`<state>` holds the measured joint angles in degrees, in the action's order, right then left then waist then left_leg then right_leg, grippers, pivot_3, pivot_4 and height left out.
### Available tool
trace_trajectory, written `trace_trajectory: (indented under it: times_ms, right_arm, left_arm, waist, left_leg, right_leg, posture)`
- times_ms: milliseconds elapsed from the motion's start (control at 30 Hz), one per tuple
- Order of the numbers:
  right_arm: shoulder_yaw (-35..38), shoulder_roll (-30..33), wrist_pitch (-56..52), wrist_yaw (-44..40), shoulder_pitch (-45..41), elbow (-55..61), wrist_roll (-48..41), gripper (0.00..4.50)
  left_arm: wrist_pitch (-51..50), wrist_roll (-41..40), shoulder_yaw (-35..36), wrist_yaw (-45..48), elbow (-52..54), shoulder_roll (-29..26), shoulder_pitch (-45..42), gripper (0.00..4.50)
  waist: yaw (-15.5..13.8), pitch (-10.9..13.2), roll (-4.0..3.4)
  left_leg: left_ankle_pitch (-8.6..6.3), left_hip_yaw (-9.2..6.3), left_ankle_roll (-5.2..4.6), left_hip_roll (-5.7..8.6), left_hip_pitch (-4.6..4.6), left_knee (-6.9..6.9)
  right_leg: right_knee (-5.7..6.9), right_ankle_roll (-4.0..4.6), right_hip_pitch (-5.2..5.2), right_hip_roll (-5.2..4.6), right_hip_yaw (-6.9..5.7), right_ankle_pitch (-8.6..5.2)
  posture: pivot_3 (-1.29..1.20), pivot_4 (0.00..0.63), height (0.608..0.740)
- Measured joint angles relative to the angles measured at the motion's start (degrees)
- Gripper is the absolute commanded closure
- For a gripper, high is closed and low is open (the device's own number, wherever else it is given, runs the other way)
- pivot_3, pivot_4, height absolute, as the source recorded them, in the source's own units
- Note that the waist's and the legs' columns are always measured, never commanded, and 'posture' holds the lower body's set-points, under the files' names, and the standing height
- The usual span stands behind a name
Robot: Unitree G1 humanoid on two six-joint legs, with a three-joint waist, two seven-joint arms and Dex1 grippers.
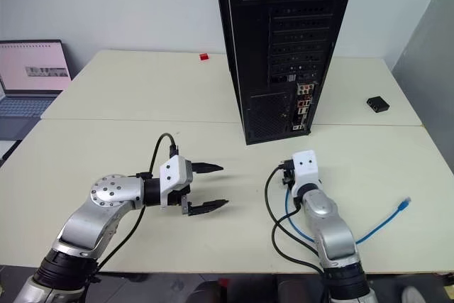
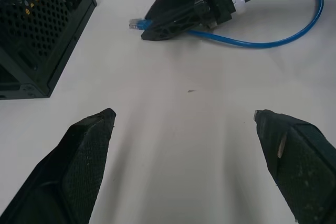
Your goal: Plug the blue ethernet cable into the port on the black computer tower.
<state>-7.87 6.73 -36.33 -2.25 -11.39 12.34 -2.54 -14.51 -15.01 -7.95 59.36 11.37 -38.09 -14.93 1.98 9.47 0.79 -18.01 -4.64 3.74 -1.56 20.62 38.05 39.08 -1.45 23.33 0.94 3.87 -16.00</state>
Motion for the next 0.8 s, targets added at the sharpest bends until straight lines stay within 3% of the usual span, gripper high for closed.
trace_trajectory:
  times_ms: [133,467,800]
  right_arm:
    - [-0.1,-0.1,-2.1,-0.1,-0.2,1.0,0.3,4.31]
    - [-0.2,0.6,-2.9,-0.6,-0.2,2.0,1.4,4.33]
    - [-8.3,16.3,5.2,-19.5,0.8,9.5,1.1,4.34]
  left_arm:
    - [0.1,0.3,-0.4,0.0,-1.1,0.3,-1.1,0.0]
    - [0.3,1.0,-0.7,0.3,-4.3,0.8,-2.8,0.0]
    - [1.1,1.1,-0.9,4.3,-5.5,0.1,-8.3,0.0]
  waist:
    - [-0.1,0.0,0.01]
    - [-0.1,0.0,0.01]
    - [0.1,0.0,-0.02]
  left_leg:
    - [0.0,-0.01,0.0,0.02,0.01,0.01]
    - [0.0,-0.02,0.0,0.02,0.02,0.01]
    - [0.0,-0.05,-0.01,0.03,0.06,0.02]
  right_leg:
    - [-0.01,0.0,-0.01,-0.01,-0.01,0.0]
    - [-0.01,0.0,-0.01,-0.01,-0.02,0.0]
    - [-0.03,-0.01,0.0,0.01,-0.09,0.0]
  posture:
    - [0.0,0.15,0.74]
    - [0.0,0.15,0.74]
    - [0.0,0.15,0.74]
